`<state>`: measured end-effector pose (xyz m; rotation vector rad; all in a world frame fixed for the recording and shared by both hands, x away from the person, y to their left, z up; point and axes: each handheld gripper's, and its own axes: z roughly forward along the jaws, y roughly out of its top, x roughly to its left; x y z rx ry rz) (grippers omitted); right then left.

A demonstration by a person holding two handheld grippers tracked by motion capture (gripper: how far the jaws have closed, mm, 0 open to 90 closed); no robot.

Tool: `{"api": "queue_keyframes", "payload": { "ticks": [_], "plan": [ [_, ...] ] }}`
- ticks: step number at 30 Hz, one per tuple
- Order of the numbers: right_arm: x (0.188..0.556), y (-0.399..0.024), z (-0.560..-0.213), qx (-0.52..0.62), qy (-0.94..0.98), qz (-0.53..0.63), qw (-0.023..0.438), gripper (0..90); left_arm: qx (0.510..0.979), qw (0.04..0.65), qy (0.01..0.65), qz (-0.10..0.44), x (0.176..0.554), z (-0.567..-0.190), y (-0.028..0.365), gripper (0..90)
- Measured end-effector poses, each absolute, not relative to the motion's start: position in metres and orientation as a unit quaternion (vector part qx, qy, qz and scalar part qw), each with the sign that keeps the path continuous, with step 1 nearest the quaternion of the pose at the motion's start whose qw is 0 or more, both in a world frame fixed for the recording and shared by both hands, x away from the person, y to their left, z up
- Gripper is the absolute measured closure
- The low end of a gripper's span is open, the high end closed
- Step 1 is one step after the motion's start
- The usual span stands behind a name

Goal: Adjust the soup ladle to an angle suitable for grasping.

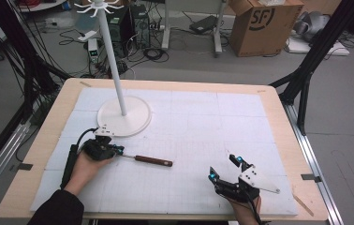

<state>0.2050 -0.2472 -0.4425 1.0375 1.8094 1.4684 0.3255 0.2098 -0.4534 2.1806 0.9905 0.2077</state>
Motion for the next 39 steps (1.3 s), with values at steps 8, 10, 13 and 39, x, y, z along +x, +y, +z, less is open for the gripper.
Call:
{"api": "queue_keyframes", "payload": {
  "ticks": [8,10,13,39],
  "plan": [
    [0.205,-0.246,-0.443,0.39,0.68,0.55,0.288,16.2,0.848,0.364,0.378,0.073,0.306,-0.453,0.211,90.0],
    [0.205,-0.246,-0.443,0.39,0.68,0.55,0.289,16.2,0.843,0.365,0.389,0.073,0.301,-0.453,0.211,90.0],
    [0.206,-0.246,-0.443,0.389,0.679,0.55,0.291,16.2,0.834,0.373,0.4,0.072,0.293,-0.454,0.212,90.0],
    [0.206,-0.244,-0.442,0.386,0.682,0.551,0.289,16.2,0.806,0.454,0.376,0.041,0.28,-0.444,0.202,90.0]
  ]
}}
